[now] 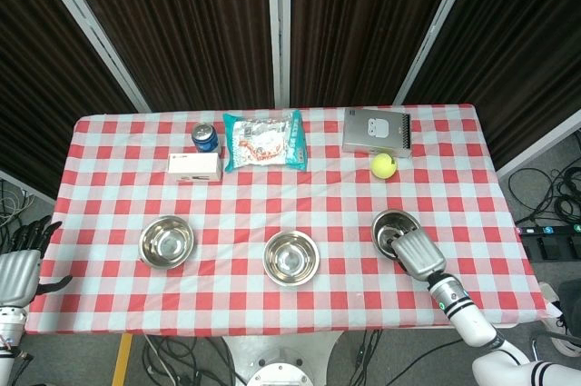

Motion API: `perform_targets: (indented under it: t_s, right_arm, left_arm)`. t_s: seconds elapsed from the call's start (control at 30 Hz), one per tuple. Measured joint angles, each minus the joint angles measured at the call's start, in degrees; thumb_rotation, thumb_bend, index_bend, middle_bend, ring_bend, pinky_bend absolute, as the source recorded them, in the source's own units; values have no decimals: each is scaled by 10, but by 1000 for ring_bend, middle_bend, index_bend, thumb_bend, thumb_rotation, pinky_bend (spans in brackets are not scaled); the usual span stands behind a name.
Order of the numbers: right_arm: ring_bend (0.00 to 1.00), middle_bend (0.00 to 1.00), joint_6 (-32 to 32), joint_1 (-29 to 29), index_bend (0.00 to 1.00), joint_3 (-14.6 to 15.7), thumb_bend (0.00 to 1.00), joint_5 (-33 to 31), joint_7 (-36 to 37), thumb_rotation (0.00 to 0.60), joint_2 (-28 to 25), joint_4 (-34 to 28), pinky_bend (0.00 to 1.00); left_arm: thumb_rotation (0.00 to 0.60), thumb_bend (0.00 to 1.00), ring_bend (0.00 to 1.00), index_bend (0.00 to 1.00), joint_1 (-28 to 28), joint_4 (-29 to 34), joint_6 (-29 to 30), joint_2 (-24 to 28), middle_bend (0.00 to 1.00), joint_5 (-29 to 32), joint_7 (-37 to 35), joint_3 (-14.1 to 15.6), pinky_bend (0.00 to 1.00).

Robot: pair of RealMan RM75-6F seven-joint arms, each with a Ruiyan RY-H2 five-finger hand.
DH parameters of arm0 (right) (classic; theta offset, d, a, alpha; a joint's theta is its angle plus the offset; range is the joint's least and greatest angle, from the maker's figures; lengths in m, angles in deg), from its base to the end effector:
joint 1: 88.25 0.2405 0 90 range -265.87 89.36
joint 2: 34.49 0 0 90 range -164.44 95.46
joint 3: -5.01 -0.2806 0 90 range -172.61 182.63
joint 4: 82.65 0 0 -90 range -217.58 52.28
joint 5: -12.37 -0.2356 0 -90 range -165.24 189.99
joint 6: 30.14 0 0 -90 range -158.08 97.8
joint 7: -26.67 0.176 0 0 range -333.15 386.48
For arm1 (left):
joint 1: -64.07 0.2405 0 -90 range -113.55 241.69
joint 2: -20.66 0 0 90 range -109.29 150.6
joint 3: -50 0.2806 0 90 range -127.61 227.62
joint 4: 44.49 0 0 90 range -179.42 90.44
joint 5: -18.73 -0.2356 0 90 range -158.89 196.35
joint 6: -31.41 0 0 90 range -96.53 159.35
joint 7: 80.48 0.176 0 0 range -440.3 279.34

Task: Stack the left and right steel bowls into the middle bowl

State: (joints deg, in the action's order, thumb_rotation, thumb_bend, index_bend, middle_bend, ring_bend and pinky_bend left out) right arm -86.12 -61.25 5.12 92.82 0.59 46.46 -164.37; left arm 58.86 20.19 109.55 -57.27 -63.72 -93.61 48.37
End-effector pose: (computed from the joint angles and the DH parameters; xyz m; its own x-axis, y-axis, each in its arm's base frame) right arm -0.2912 -0.3091 -0.0273 0.7539 -0.2554 0.6053 -0.6485 -0.4365 0.6237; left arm -0.4384 0.2181 0.1018 0.3911 0.1059 0.9143 0.9109 0.0978 -0.4009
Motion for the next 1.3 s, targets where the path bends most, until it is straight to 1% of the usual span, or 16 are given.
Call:
perform_targets:
  t_s: [0.47, 1.3]
  right_arm:
    - [615, 565, -9, 1, 653, 2, 380, 1, 5, 600, -1, -1, 559]
    - [635, 613, -34, 7, 713, -5, 397, 14, -2, 600, -11, -14, 559]
  left_arm:
    - [600, 56, 48, 161, 0, -1, -5, 0, 131, 2, -9, 0, 96]
    - [600, 56, 48, 160, -2, 0, -8, 2, 131, 4, -18, -3, 96]
